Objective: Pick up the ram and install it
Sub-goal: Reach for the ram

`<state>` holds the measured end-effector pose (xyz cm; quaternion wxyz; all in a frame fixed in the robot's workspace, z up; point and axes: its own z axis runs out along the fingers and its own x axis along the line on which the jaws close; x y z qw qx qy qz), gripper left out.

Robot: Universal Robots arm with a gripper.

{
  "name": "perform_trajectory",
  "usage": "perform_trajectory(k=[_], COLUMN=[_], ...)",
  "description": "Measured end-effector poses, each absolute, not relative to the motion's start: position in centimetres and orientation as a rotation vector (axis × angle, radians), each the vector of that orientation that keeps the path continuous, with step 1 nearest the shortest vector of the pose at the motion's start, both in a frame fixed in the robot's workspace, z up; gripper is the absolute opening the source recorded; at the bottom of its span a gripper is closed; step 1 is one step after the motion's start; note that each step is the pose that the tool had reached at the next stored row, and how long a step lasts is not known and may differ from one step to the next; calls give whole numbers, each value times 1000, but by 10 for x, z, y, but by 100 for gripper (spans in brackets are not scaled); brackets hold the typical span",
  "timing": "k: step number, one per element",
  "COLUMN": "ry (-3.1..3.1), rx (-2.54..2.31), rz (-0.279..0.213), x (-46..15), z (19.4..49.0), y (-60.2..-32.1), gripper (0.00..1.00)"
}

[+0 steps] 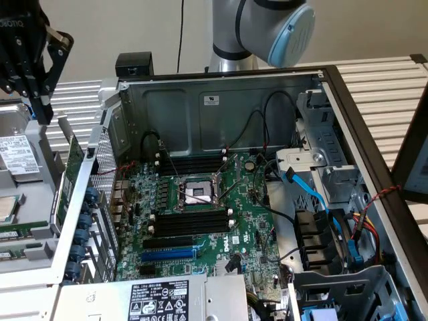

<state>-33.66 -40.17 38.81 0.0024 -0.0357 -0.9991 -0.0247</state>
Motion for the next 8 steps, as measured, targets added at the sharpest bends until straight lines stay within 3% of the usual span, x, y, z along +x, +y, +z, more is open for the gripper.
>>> perform_trajectory(k=[8], ry=[-3134], rx=[-112], rz=[-78], x=[-373], z=[387], y=[-402], gripper=[11])
